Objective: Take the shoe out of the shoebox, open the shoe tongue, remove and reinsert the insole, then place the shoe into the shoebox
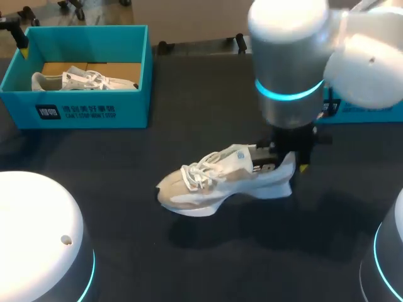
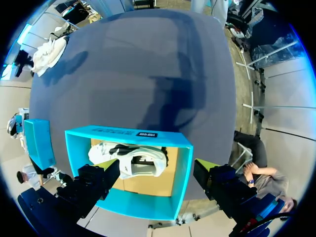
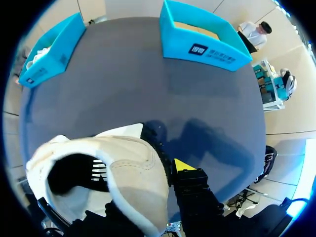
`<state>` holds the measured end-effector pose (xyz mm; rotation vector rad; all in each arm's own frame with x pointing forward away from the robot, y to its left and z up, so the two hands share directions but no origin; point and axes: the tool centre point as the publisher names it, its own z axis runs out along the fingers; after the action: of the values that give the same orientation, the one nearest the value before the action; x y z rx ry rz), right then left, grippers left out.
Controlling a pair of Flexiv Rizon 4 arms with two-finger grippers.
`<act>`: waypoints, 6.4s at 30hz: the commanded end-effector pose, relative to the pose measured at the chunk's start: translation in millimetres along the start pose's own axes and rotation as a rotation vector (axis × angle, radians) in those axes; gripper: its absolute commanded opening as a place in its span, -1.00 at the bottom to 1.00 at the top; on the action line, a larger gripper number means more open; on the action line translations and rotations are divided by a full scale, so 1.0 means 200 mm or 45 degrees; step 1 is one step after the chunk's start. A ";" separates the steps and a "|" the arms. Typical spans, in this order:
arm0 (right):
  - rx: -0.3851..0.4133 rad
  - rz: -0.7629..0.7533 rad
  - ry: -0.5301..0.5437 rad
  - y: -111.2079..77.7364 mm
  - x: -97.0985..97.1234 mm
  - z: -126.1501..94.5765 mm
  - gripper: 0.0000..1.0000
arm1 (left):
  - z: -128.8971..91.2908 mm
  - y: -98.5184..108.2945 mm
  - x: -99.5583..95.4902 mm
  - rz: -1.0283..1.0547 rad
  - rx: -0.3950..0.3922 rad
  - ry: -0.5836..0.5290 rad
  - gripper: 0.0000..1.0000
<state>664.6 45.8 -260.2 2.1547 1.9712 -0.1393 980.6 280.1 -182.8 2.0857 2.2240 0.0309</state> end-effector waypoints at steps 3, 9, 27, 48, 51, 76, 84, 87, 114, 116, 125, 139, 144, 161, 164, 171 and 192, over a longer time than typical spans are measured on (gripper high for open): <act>0.027 -0.010 0.018 -0.07 0.24 0.11 -1.00 | 0.00 0.00 0.00 0.001 -0.002 0.003 1.00; 0.027 -0.010 0.018 -0.07 0.24 0.11 -1.00 | 0.00 0.00 0.00 0.001 -0.002 0.003 1.00; 0.060 0.001 0.024 -0.01 0.40 0.32 -1.00 | 0.00 0.00 0.00 0.001 -0.002 0.003 1.00; 0.094 0.007 -0.031 -0.02 0.49 0.41 -1.00 | 0.00 0.00 0.00 0.001 -0.002 0.003 1.00; 0.097 0.002 -0.030 -0.03 0.50 0.42 -1.00 | 0.00 0.00 0.00 0.001 -0.002 0.003 1.00; 0.120 0.012 -0.011 -0.06 0.58 0.51 -1.00 | 0.00 0.00 0.00 0.001 -0.002 0.003 1.00; 0.134 0.045 -0.009 -0.08 0.58 0.53 -1.00 | 0.00 0.00 0.00 0.001 -0.002 0.003 1.00; 0.137 0.049 0.000 -0.08 0.58 0.53 -0.17 | 0.00 0.00 0.00 0.001 -0.002 0.003 1.00; -0.001 -0.459 0.591 -0.04 0.24 0.02 1.00 | 0.00 0.00 0.00 0.001 -0.002 0.003 1.00; -0.035 -0.568 0.645 -0.04 0.22 0.03 1.00 | 0.00 0.00 0.00 0.001 -0.002 0.003 1.00; -0.117 -0.985 0.817 -0.03 0.14 0.07 1.00 | 0.00 0.00 0.00 0.001 -0.002 0.003 1.00; -0.308 -1.056 1.036 0.01 0.03 0.08 1.00 | 0.00 0.00 0.00 0.001 -0.002 0.003 1.00; -0.497 -1.158 1.116 0.07 -0.09 0.12 1.00 | 0.00 0.00 0.00 0.001 -0.002 0.003 1.00; -0.637 -1.231 1.100 0.11 -0.08 0.16 1.00 | 0.00 0.00 0.00 0.001 -0.002 0.003 1.00; -0.637 -1.231 1.100 0.11 -0.08 0.16 1.00 | 0.00 0.00 0.00 0.001 -0.002 0.003 1.00; -0.756 -1.251 1.085 0.09 -0.10 0.28 1.00 | 0.00 0.00 0.00 0.001 -0.002 0.003 1.00; -1.064 -1.362 1.122 0.15 -0.12 0.45 1.00 | 0.00 0.00 0.00 0.001 -0.002 0.003 1.00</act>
<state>697.0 5.5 -330.8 0.5130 2.7317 1.2400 980.6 280.1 -182.8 2.0862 2.2239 0.0311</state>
